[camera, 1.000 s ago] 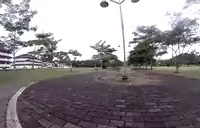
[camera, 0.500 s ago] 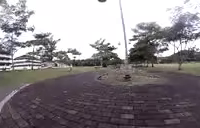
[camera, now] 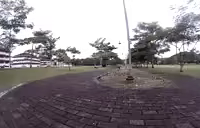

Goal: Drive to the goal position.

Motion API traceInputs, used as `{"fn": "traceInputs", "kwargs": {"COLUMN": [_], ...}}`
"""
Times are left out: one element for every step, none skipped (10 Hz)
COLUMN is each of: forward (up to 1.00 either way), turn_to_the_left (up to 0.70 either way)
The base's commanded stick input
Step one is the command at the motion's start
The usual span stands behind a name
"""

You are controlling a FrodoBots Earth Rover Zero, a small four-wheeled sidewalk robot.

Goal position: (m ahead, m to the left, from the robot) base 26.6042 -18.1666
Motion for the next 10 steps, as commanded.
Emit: {"fn": "traceInputs", "kwargs": {"forward": [0.7, 0.7, 0.7, 0.7, 0.7, 0.7, 0.7, 0.7, 0.7, 0.7], "turn_to_the_left": [0.0, 0.0, 0.0, 0.0, 0.0, 0.0, 0.0, 0.0, 0.0, 0.0]}}
